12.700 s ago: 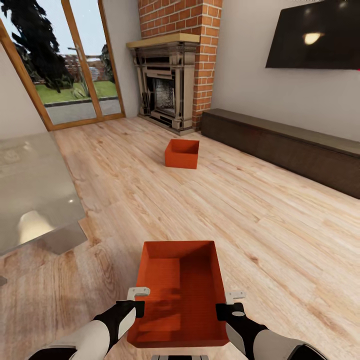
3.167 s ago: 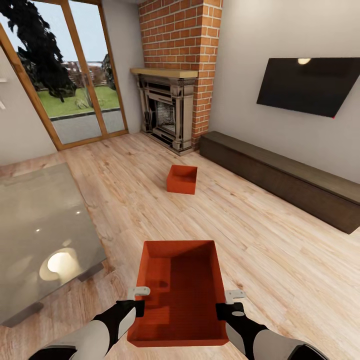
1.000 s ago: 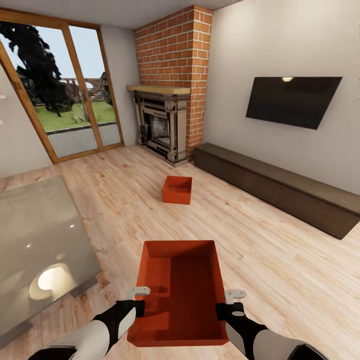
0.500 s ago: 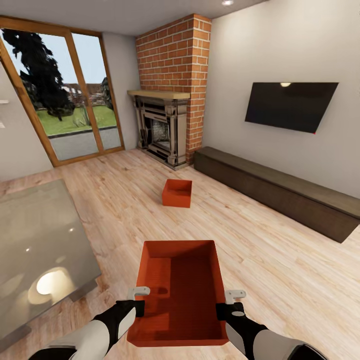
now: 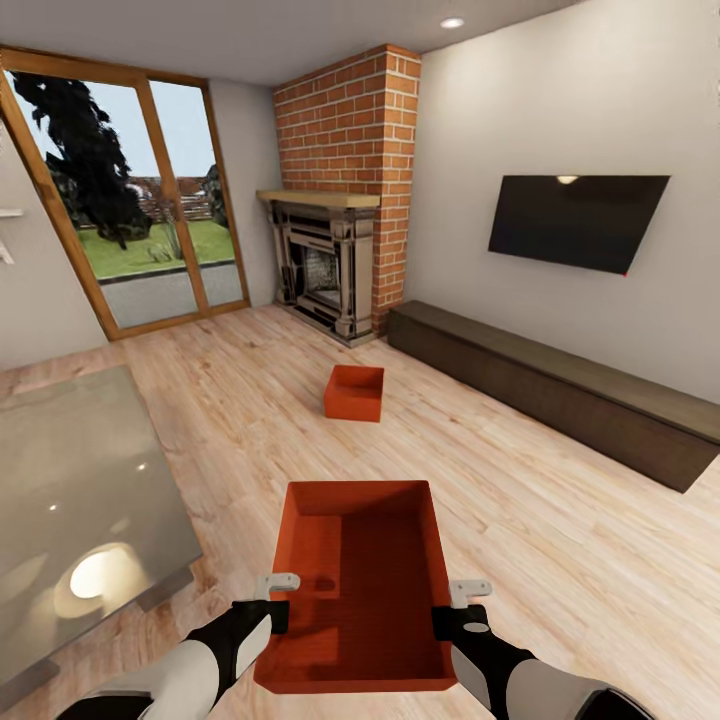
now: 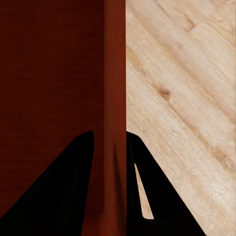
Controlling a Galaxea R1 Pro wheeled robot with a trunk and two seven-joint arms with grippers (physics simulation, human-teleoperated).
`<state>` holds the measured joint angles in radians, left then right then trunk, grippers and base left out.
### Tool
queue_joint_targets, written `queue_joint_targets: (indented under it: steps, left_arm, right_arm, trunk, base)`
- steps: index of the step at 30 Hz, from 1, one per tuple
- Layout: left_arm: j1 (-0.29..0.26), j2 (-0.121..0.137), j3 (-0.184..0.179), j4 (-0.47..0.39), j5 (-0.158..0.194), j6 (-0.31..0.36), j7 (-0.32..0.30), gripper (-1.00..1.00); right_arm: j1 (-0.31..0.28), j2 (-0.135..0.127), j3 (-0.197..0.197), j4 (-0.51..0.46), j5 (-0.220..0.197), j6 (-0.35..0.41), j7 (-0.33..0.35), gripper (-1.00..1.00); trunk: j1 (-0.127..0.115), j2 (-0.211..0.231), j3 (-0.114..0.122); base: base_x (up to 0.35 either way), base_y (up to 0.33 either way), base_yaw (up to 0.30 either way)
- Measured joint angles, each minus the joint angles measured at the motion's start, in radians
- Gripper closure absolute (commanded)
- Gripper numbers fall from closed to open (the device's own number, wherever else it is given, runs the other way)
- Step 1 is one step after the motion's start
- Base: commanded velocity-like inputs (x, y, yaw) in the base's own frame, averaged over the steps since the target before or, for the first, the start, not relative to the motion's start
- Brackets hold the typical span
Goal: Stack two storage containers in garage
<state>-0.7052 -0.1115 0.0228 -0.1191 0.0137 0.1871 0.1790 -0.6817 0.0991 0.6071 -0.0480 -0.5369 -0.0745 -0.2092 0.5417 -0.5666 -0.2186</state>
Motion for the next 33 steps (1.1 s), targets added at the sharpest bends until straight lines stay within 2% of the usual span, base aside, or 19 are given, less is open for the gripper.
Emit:
queue_joint_targets:
  steps: [33]
  left_arm:
    - [0.0,0.0,0.0,0.0,0.0,0.0,0.0,1.0]
  right_arm:
    - [0.0,0.001,0.0,0.0,0.0,0.0,-0.001,1.0]
  trunk:
    - [0.0,0.0,0.051]
  base:
    - [0.0,0.0,0.0]
